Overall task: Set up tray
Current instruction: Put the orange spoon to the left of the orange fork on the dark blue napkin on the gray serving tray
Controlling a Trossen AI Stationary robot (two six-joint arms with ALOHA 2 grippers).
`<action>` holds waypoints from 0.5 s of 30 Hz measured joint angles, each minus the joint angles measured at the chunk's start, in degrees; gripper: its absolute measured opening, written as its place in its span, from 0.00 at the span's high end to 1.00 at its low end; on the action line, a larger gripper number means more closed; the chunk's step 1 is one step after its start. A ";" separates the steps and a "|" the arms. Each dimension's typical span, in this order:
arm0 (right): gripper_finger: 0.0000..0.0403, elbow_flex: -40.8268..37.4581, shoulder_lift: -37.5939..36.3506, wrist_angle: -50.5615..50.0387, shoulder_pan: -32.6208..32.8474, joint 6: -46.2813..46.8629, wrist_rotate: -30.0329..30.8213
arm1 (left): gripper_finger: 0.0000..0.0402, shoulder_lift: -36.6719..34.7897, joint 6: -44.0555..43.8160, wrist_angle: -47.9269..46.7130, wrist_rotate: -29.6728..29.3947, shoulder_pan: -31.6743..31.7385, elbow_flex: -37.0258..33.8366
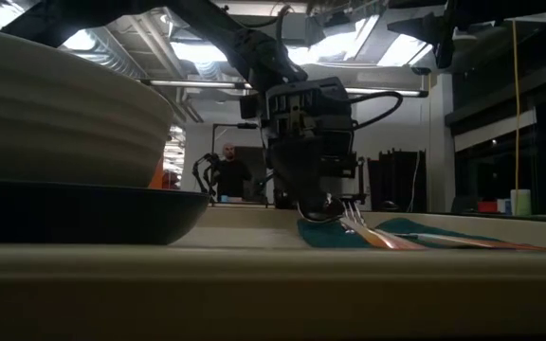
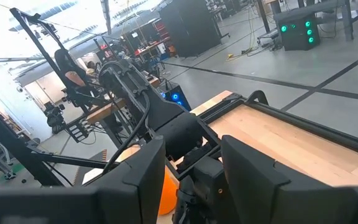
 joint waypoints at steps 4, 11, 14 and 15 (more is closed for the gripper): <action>0.60 0.00 0.00 0.00 0.00 0.00 0.00 | 0.99 0.00 0.00 -0.39 -0.04 0.00 0.00; 0.60 0.00 0.00 0.00 0.00 0.00 -0.01 | 0.98 -0.04 -0.02 -0.45 -0.21 -0.04 0.00; 0.60 0.00 0.00 0.00 0.00 0.00 -0.02 | 0.97 -0.04 -0.23 -0.45 -0.39 -0.04 0.00; 0.60 0.00 0.00 -0.01 0.00 0.00 -0.02 | 0.96 -0.04 -0.28 -0.45 -0.45 -0.07 0.00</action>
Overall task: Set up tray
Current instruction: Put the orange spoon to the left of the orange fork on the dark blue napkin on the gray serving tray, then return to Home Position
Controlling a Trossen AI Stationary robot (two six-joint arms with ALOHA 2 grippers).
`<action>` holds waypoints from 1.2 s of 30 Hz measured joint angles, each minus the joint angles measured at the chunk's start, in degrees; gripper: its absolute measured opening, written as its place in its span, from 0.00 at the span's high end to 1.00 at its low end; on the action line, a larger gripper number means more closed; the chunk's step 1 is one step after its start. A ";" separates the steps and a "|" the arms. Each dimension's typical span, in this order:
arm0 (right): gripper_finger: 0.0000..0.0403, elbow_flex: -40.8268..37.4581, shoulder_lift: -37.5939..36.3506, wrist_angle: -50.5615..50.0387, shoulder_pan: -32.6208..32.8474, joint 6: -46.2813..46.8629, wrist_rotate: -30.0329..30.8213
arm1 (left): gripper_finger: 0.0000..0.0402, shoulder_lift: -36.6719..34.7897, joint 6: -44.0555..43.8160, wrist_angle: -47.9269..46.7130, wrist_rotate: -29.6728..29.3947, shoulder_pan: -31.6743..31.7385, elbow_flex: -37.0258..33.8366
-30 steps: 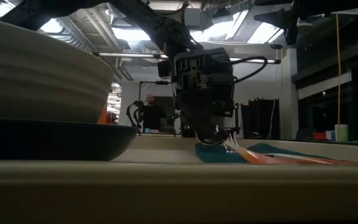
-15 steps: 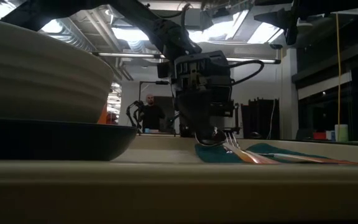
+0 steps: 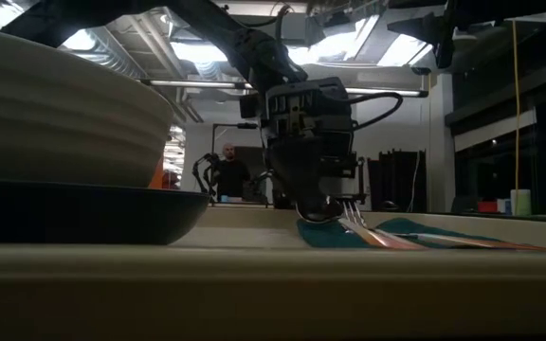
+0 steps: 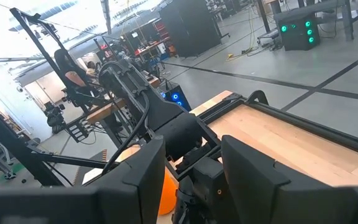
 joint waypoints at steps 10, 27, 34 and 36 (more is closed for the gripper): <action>0.60 0.00 0.00 0.01 0.00 0.00 0.00 | 0.90 -0.02 -0.20 0.04 -2.72 0.00 0.00; 0.60 0.00 0.00 -0.01 0.00 -0.20 0.00 | 0.74 -0.17 -1.16 0.53 -2.65 0.04 0.00; 0.60 0.00 0.00 -0.02 0.02 -0.31 0.00 | 0.74 -0.70 -1.27 0.17 -2.63 0.41 0.00; 0.60 0.00 0.00 -0.04 0.02 -0.35 0.00 | 0.73 -0.81 -1.27 0.15 -2.63 0.73 0.00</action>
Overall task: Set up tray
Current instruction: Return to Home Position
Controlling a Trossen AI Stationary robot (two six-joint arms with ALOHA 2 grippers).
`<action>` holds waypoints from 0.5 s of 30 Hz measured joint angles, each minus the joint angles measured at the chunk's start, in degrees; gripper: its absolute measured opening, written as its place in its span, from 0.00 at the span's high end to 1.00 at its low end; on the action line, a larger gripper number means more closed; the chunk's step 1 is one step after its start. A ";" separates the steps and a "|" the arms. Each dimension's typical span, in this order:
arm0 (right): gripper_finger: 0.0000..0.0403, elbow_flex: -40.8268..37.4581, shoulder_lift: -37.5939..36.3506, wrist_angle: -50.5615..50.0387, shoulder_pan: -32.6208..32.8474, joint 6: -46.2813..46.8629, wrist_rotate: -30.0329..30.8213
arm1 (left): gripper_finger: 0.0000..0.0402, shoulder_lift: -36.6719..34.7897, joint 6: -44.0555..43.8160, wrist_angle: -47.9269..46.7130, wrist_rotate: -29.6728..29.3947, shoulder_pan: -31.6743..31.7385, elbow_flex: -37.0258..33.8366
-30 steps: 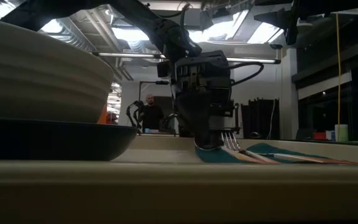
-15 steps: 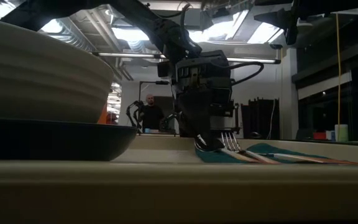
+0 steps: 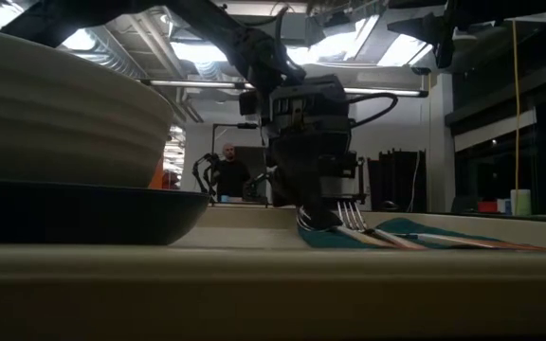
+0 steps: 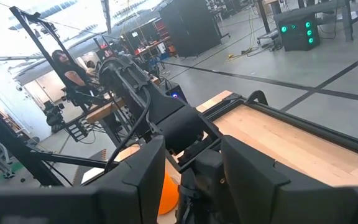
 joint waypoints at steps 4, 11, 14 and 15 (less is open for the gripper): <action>0.60 0.00 0.00 -0.05 0.00 -0.09 0.00 | 0.73 0.00 -0.78 -0.18 0.10 0.70 0.00; 0.60 0.00 0.00 -0.23 0.00 -0.54 0.00 | 0.73 0.00 1.56 -6.66 -0.02 2.10 4.73; 0.60 0.00 -0.02 -0.20 0.00 -1.40 0.00 | 0.73 0.01 1.82 -8.60 -0.01 2.77 8.84; 0.60 0.00 -0.01 -0.20 0.00 -1.39 0.00 | 0.73 -0.03 2.08 -8.97 0.00 2.96 10.16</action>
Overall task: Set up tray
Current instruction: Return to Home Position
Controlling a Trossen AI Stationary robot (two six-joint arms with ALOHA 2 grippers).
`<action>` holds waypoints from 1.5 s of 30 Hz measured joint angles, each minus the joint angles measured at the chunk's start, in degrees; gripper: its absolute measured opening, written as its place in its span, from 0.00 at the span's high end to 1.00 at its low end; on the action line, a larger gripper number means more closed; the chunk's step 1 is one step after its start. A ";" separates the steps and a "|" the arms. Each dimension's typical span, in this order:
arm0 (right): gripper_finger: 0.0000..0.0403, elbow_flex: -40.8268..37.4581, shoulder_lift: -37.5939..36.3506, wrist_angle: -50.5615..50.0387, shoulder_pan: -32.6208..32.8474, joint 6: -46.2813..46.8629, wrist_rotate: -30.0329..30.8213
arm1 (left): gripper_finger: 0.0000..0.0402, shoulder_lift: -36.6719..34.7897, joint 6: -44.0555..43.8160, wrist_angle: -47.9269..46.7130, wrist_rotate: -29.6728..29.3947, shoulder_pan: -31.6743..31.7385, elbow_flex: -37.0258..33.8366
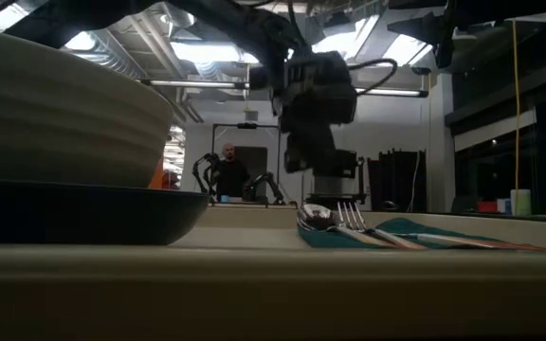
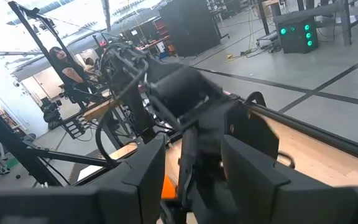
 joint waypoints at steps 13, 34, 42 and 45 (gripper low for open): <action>0.60 0.00 -0.03 0.10 0.00 -0.18 -0.02 | 0.73 -2.18 5.50 -15.07 -0.40 2.56 16.19; 0.60 -0.02 -0.01 0.22 -0.02 -1.75 0.00 | 0.73 -28.91 3.49 -5.77 -32.07 2.78 16.37; 0.60 -0.02 -0.01 0.20 -0.02 -2.91 0.00 | 0.73 -37.38 3.68 -8.12 -41.65 1.12 16.35; 0.60 -0.02 -0.01 0.22 -0.02 -3.14 0.02 | 0.73 -40.10 3.56 -10.62 -45.02 0.27 16.35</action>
